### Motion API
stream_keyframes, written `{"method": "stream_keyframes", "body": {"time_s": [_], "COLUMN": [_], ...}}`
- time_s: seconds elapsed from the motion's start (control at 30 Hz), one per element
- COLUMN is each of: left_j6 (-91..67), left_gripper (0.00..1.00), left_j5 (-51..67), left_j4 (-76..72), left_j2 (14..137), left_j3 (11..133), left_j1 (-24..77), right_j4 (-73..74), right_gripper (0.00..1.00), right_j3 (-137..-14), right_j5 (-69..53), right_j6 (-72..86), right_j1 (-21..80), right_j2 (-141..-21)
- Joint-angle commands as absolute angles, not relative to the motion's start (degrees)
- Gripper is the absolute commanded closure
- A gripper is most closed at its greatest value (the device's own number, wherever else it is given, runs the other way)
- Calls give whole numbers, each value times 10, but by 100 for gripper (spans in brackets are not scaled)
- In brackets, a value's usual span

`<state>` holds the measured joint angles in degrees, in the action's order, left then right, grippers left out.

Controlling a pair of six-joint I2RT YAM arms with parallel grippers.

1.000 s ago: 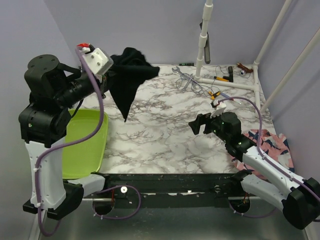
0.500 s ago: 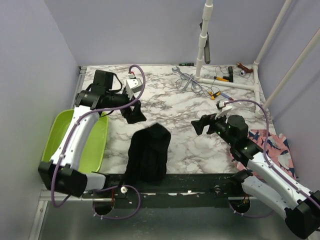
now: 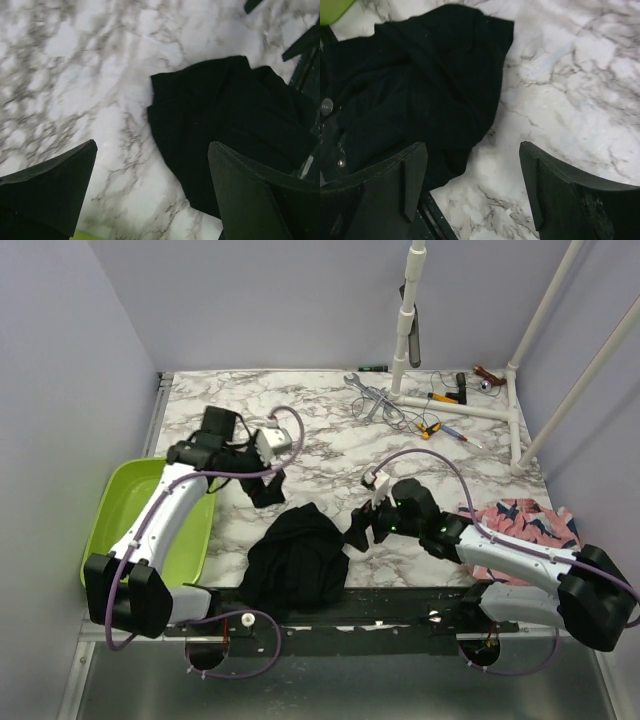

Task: Fold and stack the mixed laundry pile
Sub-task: Place the T-shirt at the center of the board, then flatten out the T-shirt at the center of the board.

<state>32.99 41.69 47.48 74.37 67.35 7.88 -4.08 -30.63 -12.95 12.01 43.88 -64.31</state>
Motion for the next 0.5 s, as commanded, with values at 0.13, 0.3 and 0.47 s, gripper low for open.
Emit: {"method": "stream_keyframes", "body": {"time_s": [0.13, 0.3, 0.47], "left_j6": [386, 386, 376], "left_gripper": [3, 3, 17], "left_j5": [356, 260, 220], "left_j4": [430, 364, 382], "left_j2": [783, 841, 943], "left_j3": [595, 610, 678], "left_j1": [298, 403, 416], "right_j4": [-43, -37, -20], "right_gripper": [16, 13, 13], "right_j3": [-286, -248, -231], "right_j5": [-131, -115, -102], "right_j6": [207, 233, 242], "right_j1": [468, 468, 468], "right_j2": [-685, -641, -596]}}
